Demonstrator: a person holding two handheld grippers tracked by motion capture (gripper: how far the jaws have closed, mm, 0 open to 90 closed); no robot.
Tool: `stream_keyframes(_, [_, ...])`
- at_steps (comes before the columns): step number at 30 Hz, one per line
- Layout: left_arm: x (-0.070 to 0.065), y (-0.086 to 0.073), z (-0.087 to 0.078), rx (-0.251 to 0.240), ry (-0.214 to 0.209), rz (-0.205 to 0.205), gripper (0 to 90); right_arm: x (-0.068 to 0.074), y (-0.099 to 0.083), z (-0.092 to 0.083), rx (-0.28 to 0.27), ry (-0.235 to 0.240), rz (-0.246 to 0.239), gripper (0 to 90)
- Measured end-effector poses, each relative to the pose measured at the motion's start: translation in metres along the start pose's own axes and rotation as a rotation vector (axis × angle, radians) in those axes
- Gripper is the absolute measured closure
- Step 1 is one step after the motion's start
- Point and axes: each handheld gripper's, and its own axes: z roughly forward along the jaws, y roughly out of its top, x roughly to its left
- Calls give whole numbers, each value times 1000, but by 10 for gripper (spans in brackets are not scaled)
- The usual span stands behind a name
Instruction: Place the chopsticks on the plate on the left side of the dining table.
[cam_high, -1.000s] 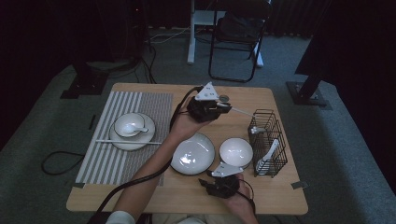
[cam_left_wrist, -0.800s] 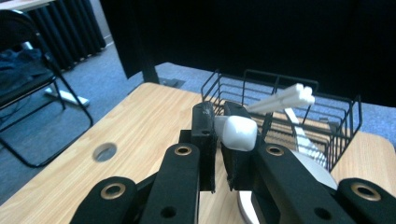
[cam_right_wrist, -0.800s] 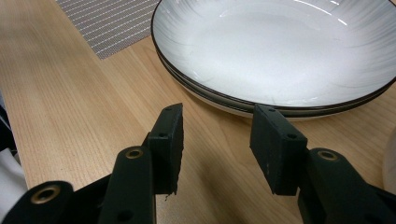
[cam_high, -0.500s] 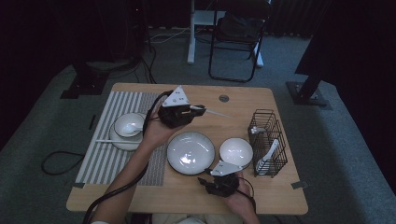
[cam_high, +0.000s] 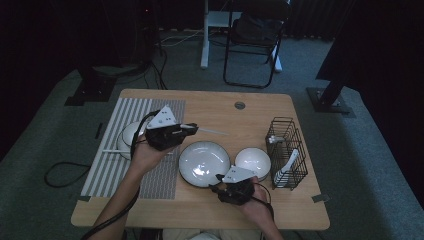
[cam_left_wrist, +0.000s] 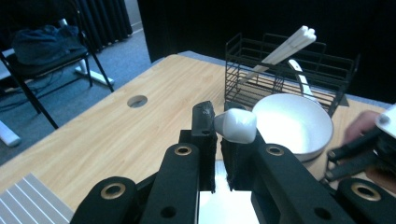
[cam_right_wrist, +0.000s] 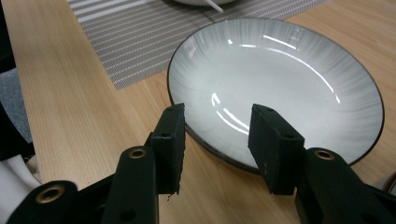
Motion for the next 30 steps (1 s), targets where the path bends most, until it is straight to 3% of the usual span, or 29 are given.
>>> stream_keyframes(6, [-4,-7,-11,-5,9,-7,846,-4,8,-1,-1,3,-10,563])
stream_keyframes(21, [-15,-27,-32,30,18,-3,846,-28,32,-13,0,-15,-37,573])
stream_keyframes(30, [-19,-32,-43,12,23,-14,846,-32,41,-11,5,0,-48,580])
